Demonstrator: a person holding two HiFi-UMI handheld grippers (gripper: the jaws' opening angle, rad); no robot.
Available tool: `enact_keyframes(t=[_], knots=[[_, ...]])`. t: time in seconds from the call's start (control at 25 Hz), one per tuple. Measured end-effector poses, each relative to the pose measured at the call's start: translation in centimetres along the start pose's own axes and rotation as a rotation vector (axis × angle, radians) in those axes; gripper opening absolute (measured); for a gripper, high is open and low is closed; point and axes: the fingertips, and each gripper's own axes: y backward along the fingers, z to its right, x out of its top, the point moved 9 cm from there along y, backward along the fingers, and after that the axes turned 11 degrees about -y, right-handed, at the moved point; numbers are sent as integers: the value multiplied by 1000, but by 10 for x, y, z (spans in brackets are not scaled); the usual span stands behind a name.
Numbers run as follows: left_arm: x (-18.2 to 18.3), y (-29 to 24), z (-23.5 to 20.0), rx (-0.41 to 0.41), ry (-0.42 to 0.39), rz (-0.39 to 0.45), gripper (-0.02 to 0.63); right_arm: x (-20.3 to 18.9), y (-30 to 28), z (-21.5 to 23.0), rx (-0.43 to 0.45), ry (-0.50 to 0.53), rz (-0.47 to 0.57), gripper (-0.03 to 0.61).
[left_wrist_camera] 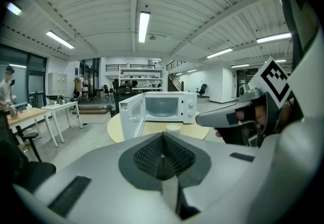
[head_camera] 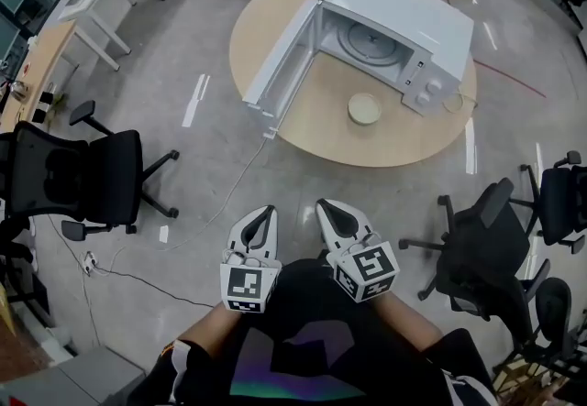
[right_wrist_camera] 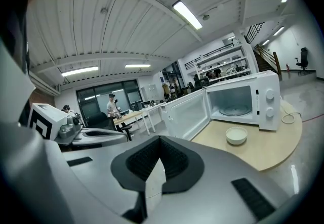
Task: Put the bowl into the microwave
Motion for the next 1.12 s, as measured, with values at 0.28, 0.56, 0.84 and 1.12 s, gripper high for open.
enact_keyframes(t=[0.28,0.56,0.84,1.12], knots=[[17,-29,8,31,7,-2,46,17,3,30,26,-12,13,15],[52,-69,24,36,-23,58,46,37,4,61,53,7,36,15],[60,-89,42,29,-16,34,46,52,8,83,61,11,59,15],[66,-107,56,21,-28,13,46,58,13,105,58,-3,73,15]])
